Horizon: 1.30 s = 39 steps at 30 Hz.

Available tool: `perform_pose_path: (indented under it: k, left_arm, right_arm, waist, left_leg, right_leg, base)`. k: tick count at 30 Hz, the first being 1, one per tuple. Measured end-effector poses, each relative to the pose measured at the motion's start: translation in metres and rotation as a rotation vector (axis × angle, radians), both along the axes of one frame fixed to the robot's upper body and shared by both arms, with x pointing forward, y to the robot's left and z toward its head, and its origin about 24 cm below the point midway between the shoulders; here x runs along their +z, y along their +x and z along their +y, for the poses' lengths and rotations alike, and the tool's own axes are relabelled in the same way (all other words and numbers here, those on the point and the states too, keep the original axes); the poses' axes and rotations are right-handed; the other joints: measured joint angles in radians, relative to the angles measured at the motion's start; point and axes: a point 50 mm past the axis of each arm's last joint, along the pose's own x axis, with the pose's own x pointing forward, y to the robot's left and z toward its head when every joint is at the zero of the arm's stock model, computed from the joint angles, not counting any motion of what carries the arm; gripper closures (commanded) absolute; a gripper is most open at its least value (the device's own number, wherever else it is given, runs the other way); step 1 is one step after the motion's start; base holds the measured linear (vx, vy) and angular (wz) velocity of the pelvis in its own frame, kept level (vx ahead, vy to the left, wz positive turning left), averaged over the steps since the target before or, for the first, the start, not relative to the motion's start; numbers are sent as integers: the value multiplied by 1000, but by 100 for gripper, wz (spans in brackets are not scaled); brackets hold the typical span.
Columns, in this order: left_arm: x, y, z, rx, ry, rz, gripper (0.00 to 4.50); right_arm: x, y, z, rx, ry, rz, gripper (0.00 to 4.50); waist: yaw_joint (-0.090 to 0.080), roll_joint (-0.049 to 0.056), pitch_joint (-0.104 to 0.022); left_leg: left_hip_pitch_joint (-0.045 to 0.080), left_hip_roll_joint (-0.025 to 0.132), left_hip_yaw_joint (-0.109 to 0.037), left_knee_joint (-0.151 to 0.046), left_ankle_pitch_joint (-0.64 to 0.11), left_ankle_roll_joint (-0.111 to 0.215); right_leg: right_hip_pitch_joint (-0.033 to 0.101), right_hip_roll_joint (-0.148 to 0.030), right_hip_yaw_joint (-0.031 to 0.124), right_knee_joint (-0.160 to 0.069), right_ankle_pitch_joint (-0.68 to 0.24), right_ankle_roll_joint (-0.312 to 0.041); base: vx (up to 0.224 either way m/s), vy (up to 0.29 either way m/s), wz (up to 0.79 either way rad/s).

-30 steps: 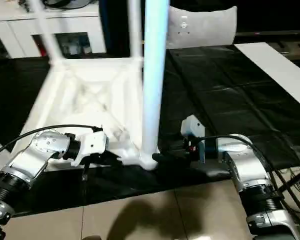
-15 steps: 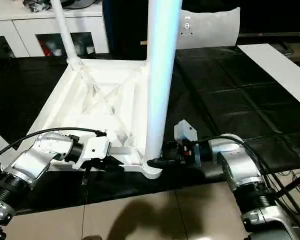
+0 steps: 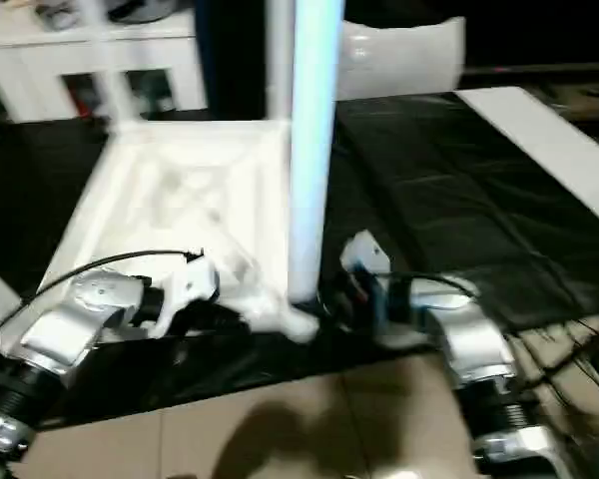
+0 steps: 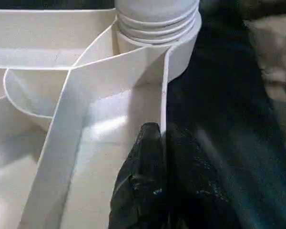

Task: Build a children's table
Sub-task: Rotate leg to tighten

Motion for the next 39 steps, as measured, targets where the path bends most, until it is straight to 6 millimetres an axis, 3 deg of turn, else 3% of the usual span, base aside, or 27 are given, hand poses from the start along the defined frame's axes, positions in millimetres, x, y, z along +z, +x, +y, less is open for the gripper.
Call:
perform_pose_path:
  k: [4, 7, 10, 15, 23, 28, 38, 39]
  left_arm:
    - [-1, 4, -12, 122, 1, -13, 450]
    - [0, 11, -27, 226, 24, -54, 450]
    - [1, 13, -38, 267, 30, -71, 450]
    - [3, 14, -41, 250, 46, -106, 450]
    - [6, 11, -31, 135, 60, -148, 450]
    - [5, 8, -15, 29, 68, -160, 450]
    - [7, -2, 5, -216, 77, -127, 450]
    - [7, -4, 7, -243, 81, -123, 450]
  right_arm:
    - [-1, 12, 13, -190, 0, 11, 259]
    - [-1, 25, 28, -363, -1, 14, 259]
    - [-1, 30, 31, -430, -7, -3, 186]
    - [0, 30, 31, -435, 8, -24, 140]
    - [-6, 13, -3, -280, 7, -66, 64]
    - [-5, 0, -23, -130, -20, -56, 19]
    - [14, -14, -49, 177, -104, -69, 5]
    - [14, -15, -48, 211, -98, -68, 31]
  waist:
    - [-22, -2, 0]
    - [-27, -3, 0]
    - [-24, -2, -1]
    - [-15, 0, -2]
    - [8, 1, -1]
    - [11, 1, -1]
    - [39, 1, -1]
    - [40, 1, 0]
  left_leg:
    - [2, 0, 0, -2, 0, 0]
    - [2, 0, -1, -2, 1, -1]
    - [1, -2, 0, -5, 0, 0]
    - [1, -2, -1, -14, 0, 0]
    - [-4, -2, -1, -16, 0, 4]
    - [-6, -1, -1, -15, 1, 7]
    - [-9, -1, -1, -13, 1, 11]
    - [-9, -1, -1, -12, 1, 11]
  right_leg:
    - [0, 1, 0, -1, 0, 1]
    - [-2, 1, -1, -2, 0, 1]
    - [-1, 0, 0, -5, 0, 0]
    - [-1, 1, -1, -10, 5, -6]
    - [-3, 1, -3, -17, 5, -6]
    - [-3, 1, -3, -17, 5, -7]
    - [-3, 1, -3, -17, 5, -7]
    - [-3, 0, -3, -17, 5, -7]
  base:
    - [0, 0, 0]
    - [0, 0, 0]
    - [0, 0, 0]
    - [0, 0, 0]
    - [0, 0, 0]
    - [0, 0, 0]
    - [0, 0, 0]
    - [0, 0, 0]
